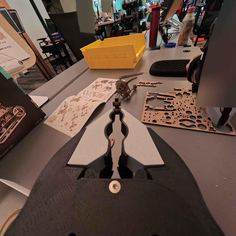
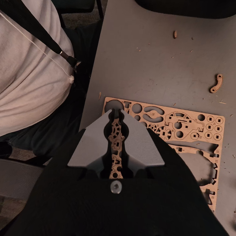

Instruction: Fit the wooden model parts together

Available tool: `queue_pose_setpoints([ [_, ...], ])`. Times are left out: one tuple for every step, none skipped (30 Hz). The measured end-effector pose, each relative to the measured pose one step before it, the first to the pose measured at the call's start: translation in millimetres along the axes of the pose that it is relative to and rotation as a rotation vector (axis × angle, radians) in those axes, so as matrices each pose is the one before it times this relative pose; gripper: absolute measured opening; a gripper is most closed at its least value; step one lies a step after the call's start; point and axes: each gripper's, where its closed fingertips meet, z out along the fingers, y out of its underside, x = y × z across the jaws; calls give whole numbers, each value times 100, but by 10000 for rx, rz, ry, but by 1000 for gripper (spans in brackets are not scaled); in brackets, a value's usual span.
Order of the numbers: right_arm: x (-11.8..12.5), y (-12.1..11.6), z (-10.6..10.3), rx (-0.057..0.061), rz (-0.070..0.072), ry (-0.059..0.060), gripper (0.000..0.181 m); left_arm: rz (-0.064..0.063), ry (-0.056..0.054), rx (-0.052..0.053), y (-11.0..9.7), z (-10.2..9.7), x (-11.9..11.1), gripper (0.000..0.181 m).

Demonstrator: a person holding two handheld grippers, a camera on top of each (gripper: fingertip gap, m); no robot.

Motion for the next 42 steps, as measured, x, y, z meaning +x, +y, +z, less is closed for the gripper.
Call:
queue_pose_setpoints([
  [19, 16, -109, -44, -15, 16, 4, -1, -3, 8, 0, -2, -1, 3],
  [23, 16, -136, -47, 19, -2, 5, -11, 7, -7, 21, 7, -1, 3],
  [67, -14, -202, -12, 43, 35, 5, -8, -3, -12, 20, -9, -18, 3],
  [62, -13, -239, 18, 66, 42, 4, -1, -15, 8, -17, -7, -32, 3],
  [-33, 36, -193, -1, 103, -1, 4, -7, 0, 11, -29, -16, -7, 3],
  [-145, 142, -108, -65, 74, -40, 4, -8, 10, 0, -17, -14, 16, 3],
  [-127, 226, 2, -118, 68, 5, 2, 9, -11, -7, 8, -5, -12, 3],
  [-249, 218, 95, -142, 32, -53, 2, 20, -7, -13, 29, 15, -3, 3],
  [-238, 185, 141, -148, -43, -11, 1, 6, 6, -14, 33, 14, 16, 3],
  [-49, 120, 129, -124, -123, 108, 1, -9, 13, -11, 7, 21, 33, 3],
  [71, -38, 87, -55, -134, 165, 2, -6, 13, -2, 8, 11, 34, 3],
  [45, -115, 33, 2, -97, 102, 2, 6, 4, 7, -23, 3, 19, 3],
  [12, -42, 27, -43, -72, 32, 2, 10, 0, 1, -14, -2, 11, 3],
  [89, 87, 14, -112, -76, 39, 2, 11, -1, 4, -17, -9, 9, 3],
  [142, 173, 9, -146, -81, 42, 2, 2, 0, 11, -36, -7, 15, 3],
  [122, 24, 6, -57, -67, 12, 3, -6, 4, 5, -15, -8, 8, 3],
  [71, -5, 46, -48, -59, -31, 3, 2, 4, -1, -10, -3, 13, 3],
  [-5, -51, 83, -36, -43, -74, 3, 9, -1, -6, 5, 5, 1, 3],
  [-49, -76, 51, -43, -62, -99, 4, 6, -3, 3, -4, -7, 2, 3],
  [7, -1, 36, -102, -71, -63, 4, -3, 4, 4, 4, 5, 10, 3],
  [6, 19, 0, -125, -53, -63, 4, -10, 19, -10, 11, 12, 22, 3],
  [-2, 127, 10, -187, -52, -55, 5, -4, 12, -7, 17, 7, 21, 3],
  [-25, 14, 20, -118, -65, -50, 5, 6, -2, 3, -2, -8, -6, 3],
  [-67, -2, 72, -90, -89, -58, 5, 5, -1, -7, 17, 7, -4, 3],
  [-138, 4, 123, -103, -73, -85, 5, -2, 2, -9, 10, 3, 4, 3],
  [-83, -96, 60, -54, -39, -52, 5, -8, 3, -2, 21, 13, 3, 3],
  [-87, -11, 38, -108, -53, -49, 5, -15, 3, 0, 15, 2, -13, 3],
  [44, -11, 26, -80, -66, 42, 3, -13, -3, -3, 19, 0, -22, 3],
  [51, -41, 41, -15, -35, 37, 2, -4, -3, -5, 15, 9, -10, 3],
  [58, -91, 44, 67, 73, 13, 2, 0, -2, -5, 6, -3, -2, 3],
  [1, -39, 6, 78, 182, -35, 2, 0, -4, -3, 6, -2, -15, 3],
  [-161, 51, -33, 46, 234, -122, 1, -2, -5, 0, -10, -2, -7, 3],
  [-248, 63, -83, 74, 235, -119, 1, -5, -3, 7, -3, -15, -10, 3],
  [127, -161, -240, 260, 212, 180, 2, -18, -1, 8, -23, -9, -21, 3],
  [328, -366, -490, 442, 200, 329, 1, -42, -8, 10, -19, -17, -43, 3],
  [553, -535, -716, 542, 258, 429, 1, -83, 10, 20, -33, -23, -40, 3],
  [1242, -610, -914, 556, 426, 755, 1, -124, 8, 37, -48, -22, -63, 3],
  [1512, -907, -934, 674, 627, 798, 1, -129, -23, 45, -70, -50, -124, 3],
  [1313, -1365, -741, 889, 827, 590, 1, -80, -46, 36, -57, -53, -139, 3],
  [997, -1512, -370, 882, 885, 418, 1, -16, -56, 31, -59, -66, -118, 3],
  [957, -1251, -6, 628, 706, 545, 1, 21, -39, 20, -78, -58, -35, 3],
  [1014, -970, 221, 422, 457, 738, 1, 43, -1, 18, -122, -36, 89, 3],
])
